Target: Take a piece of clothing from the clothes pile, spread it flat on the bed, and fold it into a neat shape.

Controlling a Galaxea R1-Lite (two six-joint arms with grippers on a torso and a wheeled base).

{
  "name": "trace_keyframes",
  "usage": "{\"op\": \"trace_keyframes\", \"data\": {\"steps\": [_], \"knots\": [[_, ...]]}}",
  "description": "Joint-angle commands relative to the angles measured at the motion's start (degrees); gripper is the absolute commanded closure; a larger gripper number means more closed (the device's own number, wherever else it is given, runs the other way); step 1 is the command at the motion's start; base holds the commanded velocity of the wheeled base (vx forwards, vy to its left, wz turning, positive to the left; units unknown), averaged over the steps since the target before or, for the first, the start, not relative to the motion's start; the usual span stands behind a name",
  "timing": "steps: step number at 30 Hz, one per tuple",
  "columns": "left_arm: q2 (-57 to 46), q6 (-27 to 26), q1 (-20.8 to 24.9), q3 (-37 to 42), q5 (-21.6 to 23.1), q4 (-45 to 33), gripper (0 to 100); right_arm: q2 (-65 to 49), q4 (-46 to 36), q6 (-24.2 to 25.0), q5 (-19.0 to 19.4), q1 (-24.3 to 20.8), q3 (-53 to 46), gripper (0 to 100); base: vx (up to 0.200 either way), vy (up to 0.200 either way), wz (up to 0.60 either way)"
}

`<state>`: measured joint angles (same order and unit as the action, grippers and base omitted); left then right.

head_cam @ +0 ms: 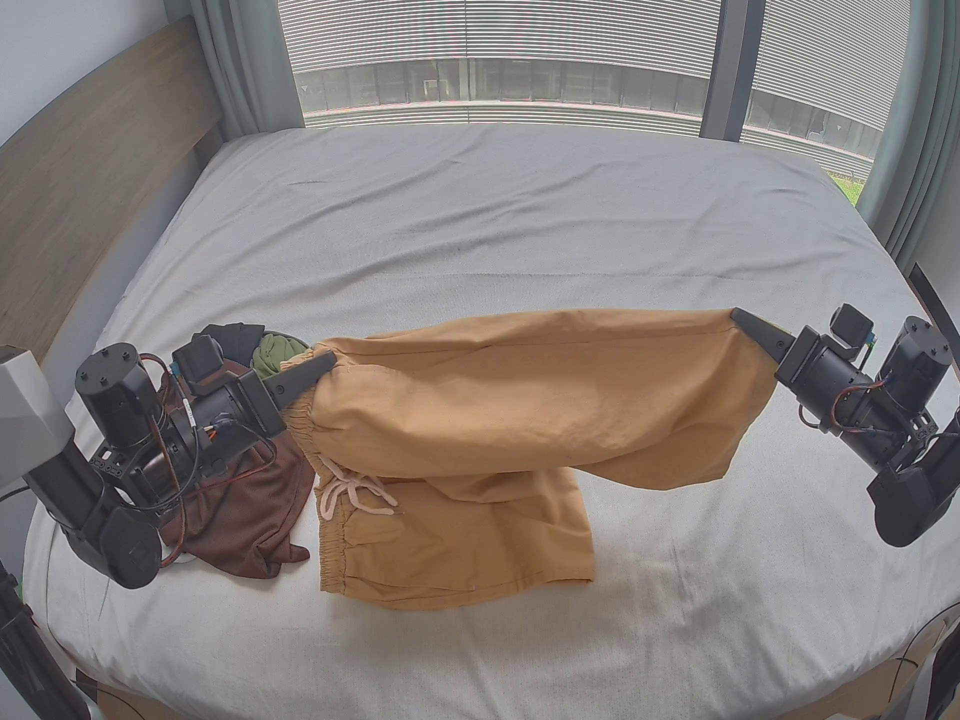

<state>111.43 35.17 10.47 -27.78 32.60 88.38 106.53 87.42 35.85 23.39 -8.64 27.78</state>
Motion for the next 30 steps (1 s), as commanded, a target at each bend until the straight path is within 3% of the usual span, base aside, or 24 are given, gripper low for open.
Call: {"op": "trace_keyframes", "data": {"steps": [1, 25, 30], "knots": [[0.5, 0.0, -0.1, -0.3, 0.0, 0.0, 100, -1.2, 0.0, 0.0, 0.2, 0.7, 0.1, 100, 0.0, 0.0, 0.0], [3.3, -0.9, -2.1, -1.3, 0.0, 0.2, 100, -2.3, -0.1, 0.0, 0.4, 2.2, 0.3, 100, 0.0, 0.0, 0.0], [3.2, -0.9, -2.1, -1.3, 0.0, 0.2, 100, -1.9, -0.1, 0.1, 1.9, 3.4, 0.3, 100, 0.0, 0.0, 0.0]]}}
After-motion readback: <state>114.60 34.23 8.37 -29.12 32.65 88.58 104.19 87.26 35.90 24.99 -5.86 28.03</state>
